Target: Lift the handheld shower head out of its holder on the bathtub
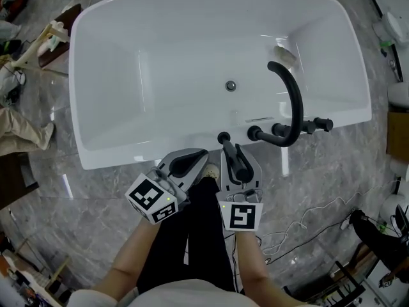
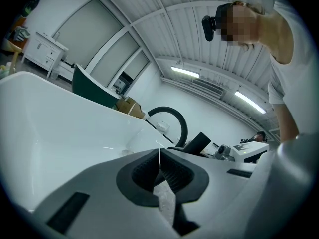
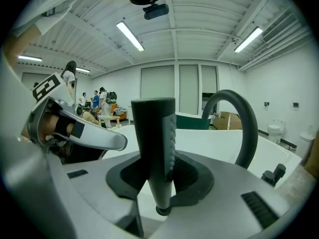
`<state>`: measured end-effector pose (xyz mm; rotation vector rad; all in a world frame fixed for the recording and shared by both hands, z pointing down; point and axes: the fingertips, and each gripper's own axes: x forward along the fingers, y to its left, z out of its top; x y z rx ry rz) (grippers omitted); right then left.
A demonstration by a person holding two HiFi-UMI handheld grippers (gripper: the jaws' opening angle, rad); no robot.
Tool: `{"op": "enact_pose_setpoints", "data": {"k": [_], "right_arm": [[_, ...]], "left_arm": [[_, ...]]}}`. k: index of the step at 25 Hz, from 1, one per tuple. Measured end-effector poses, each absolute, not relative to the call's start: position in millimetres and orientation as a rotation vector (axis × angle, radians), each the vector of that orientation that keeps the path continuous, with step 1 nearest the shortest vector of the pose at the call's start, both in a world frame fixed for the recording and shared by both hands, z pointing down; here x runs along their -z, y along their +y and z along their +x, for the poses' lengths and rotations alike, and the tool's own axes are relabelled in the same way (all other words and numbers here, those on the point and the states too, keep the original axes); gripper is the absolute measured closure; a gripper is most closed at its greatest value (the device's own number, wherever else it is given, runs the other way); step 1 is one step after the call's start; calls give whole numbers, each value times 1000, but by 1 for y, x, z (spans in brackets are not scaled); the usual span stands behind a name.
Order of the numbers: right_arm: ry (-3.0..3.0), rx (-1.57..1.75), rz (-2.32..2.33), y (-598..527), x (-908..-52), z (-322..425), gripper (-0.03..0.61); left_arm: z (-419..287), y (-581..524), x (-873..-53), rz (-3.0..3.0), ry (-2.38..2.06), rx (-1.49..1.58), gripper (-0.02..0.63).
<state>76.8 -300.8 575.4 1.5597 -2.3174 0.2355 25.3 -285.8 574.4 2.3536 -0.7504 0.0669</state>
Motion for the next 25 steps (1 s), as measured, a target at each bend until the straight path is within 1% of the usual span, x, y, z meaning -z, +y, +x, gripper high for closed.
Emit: {"op": "enact_pose_setpoints", "data": {"k": [14, 25], "right_arm": [[-2364, -152, 1551, -290, -490, 80, 459], [-2423, -126, 1617, -275, -401, 77, 460]], "left_arm": [[24, -276, -504, 2440, -727, -64, 601], [26, -265, -443, 2534, -677, -32, 601]]}}
